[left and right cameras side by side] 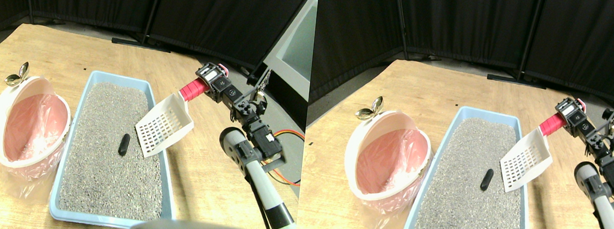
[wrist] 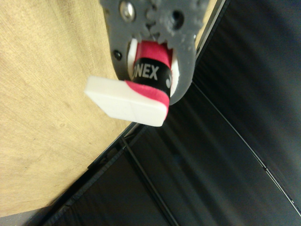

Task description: Scoop (unimanual)

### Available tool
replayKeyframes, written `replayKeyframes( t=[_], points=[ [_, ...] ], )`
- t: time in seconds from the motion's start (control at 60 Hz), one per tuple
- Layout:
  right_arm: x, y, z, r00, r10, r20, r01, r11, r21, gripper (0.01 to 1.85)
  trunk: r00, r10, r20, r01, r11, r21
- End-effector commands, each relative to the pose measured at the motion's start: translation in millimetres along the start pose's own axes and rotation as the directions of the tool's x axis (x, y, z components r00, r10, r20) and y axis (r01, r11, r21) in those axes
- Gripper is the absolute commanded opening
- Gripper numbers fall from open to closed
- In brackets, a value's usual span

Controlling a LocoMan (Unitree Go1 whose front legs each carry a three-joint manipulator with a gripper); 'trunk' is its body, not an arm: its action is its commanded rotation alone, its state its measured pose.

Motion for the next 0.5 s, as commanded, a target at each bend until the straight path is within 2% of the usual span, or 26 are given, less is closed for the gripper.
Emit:
replayKeyframes(
  t=[0.017,0.117,0.15,0.217,0.267,0.317,0.4,0.483,0.5],
  points=[
    [4.0,1,12,0.998,0.009,0.061,-0.009,1.000,-0.004,0.09,0.9996,0.014,-0.026,-0.015,0.9995,-0.029],
    [5.8,6,13,0.999,0.024,0.038,-0.023,0.999,-0.022,0.06,0.9994,0.017,-0.031,-0.018,0.9993,-0.034],
    [6.2,8,13,0.996,0.061,0.058,-0.060,0.998,-0.029,0.06,0.9994,0.018,-0.031,-0.019,0.9992,-0.034],
    [7.7,12,14,0.996,0.081,0.042,-0.079,0.996,-0.044,0.06,0.9993,0.019,-0.033,-0.020,0.9992,-0.035],
    [8.2,14,15,0.996,0.088,0.031,-0.087,0.995,-0.055,0.06,0.9993,0.021,-0.030,-0.022,0.9991,-0.038],
    [9.3,17,15,0.995,0.101,0.025,-0.100,0.994,-0.051,0.06,0.9991,0.022,-0.037,-0.024,0.9988,-0.042],
    [11.3,21,16,0.994,0.112,0.017,-0.111,0.992,-0.056,0.06,0.9990,0.023,-0.037,-0.025,0.9986,-0.047],
    [13.7,26,15,0.990,0.137,0.029,-0.136,0.989,-0.053,0.06,0.9987,0.028,-0.043,-0.030,0.9980,-0.055],
    [15.3,29,14,0.986,0.161,0.043,-0.159,0.986,-0.057,0.06,0.9985,0.029,-0.047,-0.031,0.9979,-0.056]
  ],
)
